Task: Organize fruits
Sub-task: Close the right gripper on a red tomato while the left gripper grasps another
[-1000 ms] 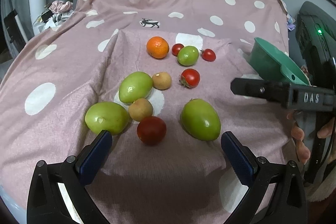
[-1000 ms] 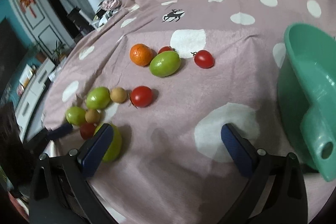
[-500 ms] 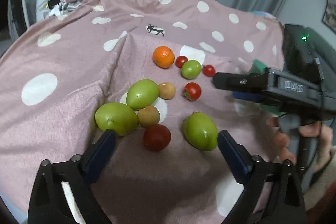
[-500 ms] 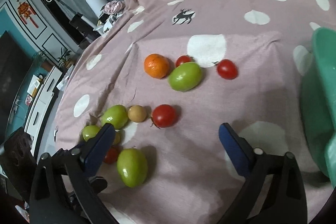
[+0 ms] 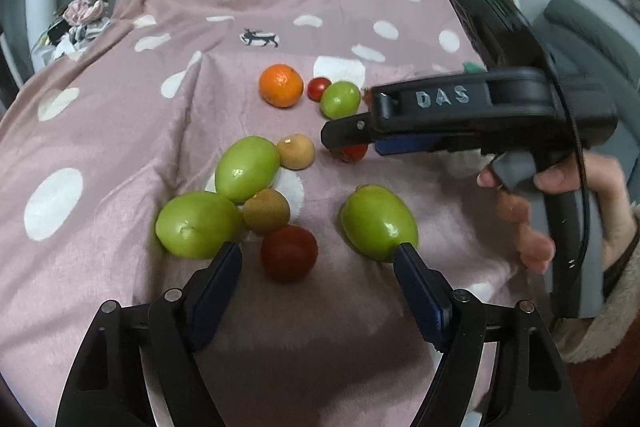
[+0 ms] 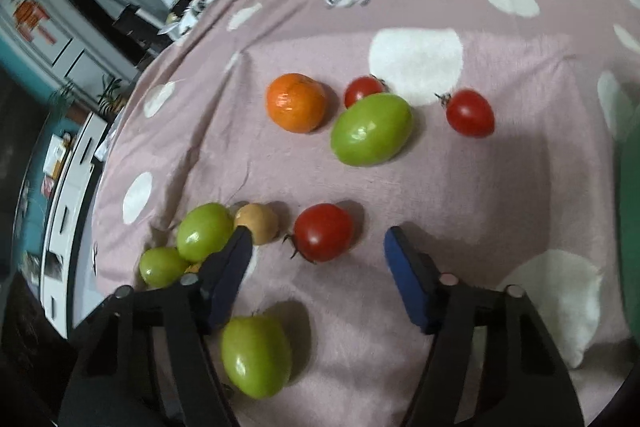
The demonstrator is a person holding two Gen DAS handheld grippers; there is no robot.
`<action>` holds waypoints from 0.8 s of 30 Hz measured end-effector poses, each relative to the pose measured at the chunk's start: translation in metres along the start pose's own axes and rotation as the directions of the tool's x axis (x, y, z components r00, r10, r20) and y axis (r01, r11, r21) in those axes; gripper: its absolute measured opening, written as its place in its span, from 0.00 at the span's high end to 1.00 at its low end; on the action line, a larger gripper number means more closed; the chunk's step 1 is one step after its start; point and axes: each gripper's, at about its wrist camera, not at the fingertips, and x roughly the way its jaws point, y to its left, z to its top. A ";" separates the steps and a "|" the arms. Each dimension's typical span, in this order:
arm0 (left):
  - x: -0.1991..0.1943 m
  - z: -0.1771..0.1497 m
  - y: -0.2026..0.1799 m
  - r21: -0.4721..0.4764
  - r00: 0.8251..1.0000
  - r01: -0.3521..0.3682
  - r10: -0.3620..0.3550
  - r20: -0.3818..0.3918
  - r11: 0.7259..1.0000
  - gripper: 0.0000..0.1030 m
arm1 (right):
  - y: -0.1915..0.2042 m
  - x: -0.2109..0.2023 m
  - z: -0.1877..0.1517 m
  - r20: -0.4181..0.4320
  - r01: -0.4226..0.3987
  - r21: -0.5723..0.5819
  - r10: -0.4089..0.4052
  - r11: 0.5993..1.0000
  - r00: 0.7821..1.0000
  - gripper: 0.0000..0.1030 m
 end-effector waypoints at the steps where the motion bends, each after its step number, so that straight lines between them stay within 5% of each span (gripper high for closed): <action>1: 0.002 0.000 -0.002 0.006 1.000 -0.014 0.014 -0.008 1.000 0.23 | 0.000 0.000 0.001 0.007 0.012 -0.005 -0.012 1.000 1.000 0.42; 6: 0.003 0.001 -0.002 -0.010 1.000 -0.028 0.028 -0.012 1.000 0.27 | 0.009 0.004 0.001 0.004 0.069 -0.056 -0.069 0.996 0.998 0.46; 10: 0.004 0.005 0.006 -0.029 0.995 -0.098 0.098 -0.017 0.995 0.62 | 0.014 0.006 0.001 0.005 0.108 -0.108 -0.108 0.988 0.994 0.63; 12: 0.009 0.004 0.008 -0.031 0.996 -0.075 0.073 -0.050 0.997 0.69 | 0.015 0.007 0.001 0.001 0.108 -0.119 -0.109 0.987 0.994 0.67; 16: 0.013 0.004 -0.001 0.015 0.995 -0.088 0.089 -0.049 0.996 0.71 | 0.020 0.008 -0.002 0.014 0.126 -0.162 -0.126 0.979 0.992 0.68; 24: -0.002 0.005 0.005 -0.078 1.000 -0.011 0.010 -0.013 0.997 0.71 | 0.001 -0.006 -0.005 0.011 0.033 -0.097 -0.032 0.995 0.999 0.69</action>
